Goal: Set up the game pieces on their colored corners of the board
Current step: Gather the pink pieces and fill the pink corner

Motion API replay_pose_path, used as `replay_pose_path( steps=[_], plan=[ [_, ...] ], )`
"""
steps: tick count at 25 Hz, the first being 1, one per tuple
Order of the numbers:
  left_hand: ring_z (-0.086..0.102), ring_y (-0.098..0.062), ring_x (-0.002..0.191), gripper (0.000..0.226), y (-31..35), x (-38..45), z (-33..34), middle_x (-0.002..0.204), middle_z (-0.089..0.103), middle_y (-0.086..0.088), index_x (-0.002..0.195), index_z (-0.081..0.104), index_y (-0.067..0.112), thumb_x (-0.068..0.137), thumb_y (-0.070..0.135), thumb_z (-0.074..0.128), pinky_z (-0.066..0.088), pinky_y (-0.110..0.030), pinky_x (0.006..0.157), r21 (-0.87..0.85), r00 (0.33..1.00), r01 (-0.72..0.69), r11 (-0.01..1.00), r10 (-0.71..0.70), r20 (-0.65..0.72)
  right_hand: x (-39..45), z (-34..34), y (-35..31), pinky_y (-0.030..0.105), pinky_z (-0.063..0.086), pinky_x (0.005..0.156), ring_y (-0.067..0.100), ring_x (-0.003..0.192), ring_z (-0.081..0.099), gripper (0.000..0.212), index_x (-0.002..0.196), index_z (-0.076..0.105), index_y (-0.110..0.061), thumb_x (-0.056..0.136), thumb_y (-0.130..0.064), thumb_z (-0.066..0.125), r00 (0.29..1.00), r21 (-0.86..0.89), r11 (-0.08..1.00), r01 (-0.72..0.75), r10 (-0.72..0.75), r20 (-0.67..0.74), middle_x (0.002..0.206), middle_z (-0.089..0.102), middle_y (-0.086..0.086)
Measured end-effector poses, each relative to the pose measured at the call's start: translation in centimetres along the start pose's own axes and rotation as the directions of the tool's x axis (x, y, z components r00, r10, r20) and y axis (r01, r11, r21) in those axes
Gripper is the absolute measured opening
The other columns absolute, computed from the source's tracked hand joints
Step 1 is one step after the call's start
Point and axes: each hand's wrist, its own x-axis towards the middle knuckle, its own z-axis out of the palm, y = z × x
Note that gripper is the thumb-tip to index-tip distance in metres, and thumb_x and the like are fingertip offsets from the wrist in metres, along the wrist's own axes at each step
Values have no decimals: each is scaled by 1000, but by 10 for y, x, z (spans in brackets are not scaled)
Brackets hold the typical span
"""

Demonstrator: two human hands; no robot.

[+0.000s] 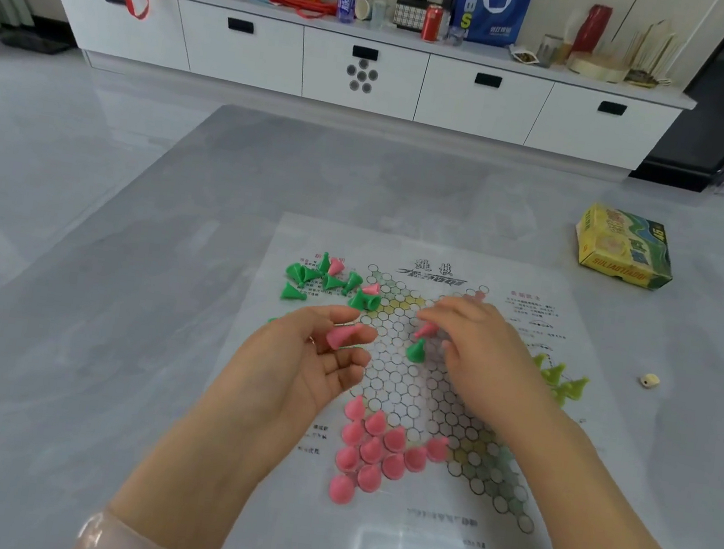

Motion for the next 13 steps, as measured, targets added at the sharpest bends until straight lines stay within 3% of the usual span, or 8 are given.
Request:
replay_pose_path(
  steps=[4, 7, 10, 13],
  plan=[
    [55, -16, 42, 17, 9, -4, -7, 60, 63, -11, 82, 58, -1, 84, 4, 42, 50, -20, 44, -76, 998, 64, 995, -64, 1, 5, 3, -4, 21, 37, 80, 10, 97, 48, 18, 101, 60, -20, 90, -14, 47, 998, 29, 998, -57, 58, -40, 107, 54, -6],
    [57, -19, 46, 22, 10, -4, -14, 60, 63, -13, 86, 60, -2, 88, 10, 41, 52, -22, 46, -80, 995, 97, 992, -99, -20, 2, -15, -32, 15, 42, 79, 1, 82, 51, 12, 98, 60, -24, 87, -20, 55, 985, 275, 961, 35, 14, -175, 93, 57, -13],
    [53, -17, 45, 27, 10, -6, -13, 55, 58, -10, 84, 58, 1, 92, 16, 38, 48, -21, 42, -123, 990, 139, 983, -143, -21, -4, -27, -73, 9, 39, 80, -3, 91, 52, 17, 101, 58, -31, 84, -31, 59, 973, 394, 890, 230, -196, -124, 93, 59, -20],
    [42, -13, 38, 16, 13, -6, -14, 56, 55, -9, 81, 56, 3, 87, 9, 42, 33, -17, 34, -151, 985, 149, 977, -160, -64, 9, -30, -71, 7, 42, 77, 0, 89, 55, 17, 102, 61, -25, 87, -20, 55, 980, 417, 890, 182, -132, -146, 95, 61, -15]
  ],
)
